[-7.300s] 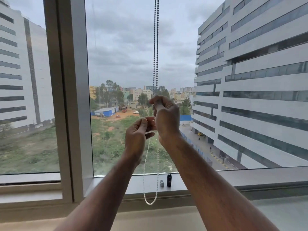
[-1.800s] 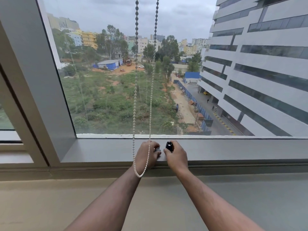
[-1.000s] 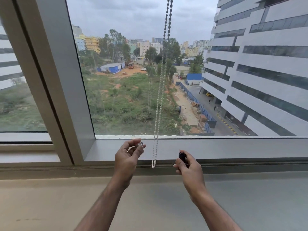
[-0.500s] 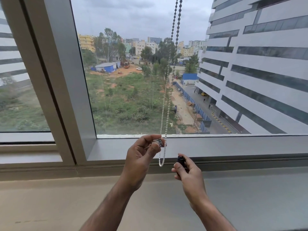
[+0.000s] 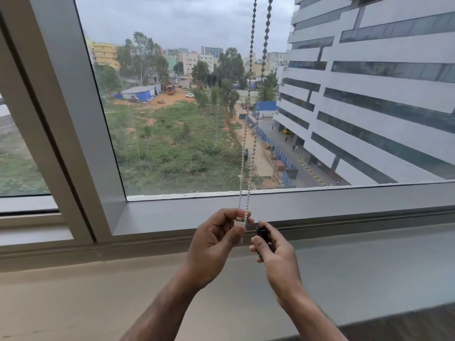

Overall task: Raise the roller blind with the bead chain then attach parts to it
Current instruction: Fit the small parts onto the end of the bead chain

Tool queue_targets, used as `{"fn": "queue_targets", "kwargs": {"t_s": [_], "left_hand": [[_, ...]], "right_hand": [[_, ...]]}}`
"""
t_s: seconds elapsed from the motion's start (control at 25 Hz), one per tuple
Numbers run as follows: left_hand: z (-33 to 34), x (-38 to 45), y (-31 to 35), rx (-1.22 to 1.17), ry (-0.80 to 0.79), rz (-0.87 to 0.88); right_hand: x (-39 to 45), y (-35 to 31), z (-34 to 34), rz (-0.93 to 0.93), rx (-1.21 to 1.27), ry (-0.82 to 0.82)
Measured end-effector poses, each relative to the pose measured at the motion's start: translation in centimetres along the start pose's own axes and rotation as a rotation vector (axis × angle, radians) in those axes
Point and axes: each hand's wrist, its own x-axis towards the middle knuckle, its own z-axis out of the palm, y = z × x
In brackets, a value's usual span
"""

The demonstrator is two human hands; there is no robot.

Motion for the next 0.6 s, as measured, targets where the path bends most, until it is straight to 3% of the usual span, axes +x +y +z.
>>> {"fn": "queue_targets", "kwargs": {"t_s": [0.32,0.6], "left_hand": [[-0.4,0.7,0.2,-0.007,0.015,-0.007],[-0.2,0.7,0.5,0.007,0.013,-0.01]], "right_hand": [[-3.0,-3.7,-0.8,-0.289,0.147,-0.03],[-3.5,-4.8,-0.4,-0.453,-0.056,0.033]]}}
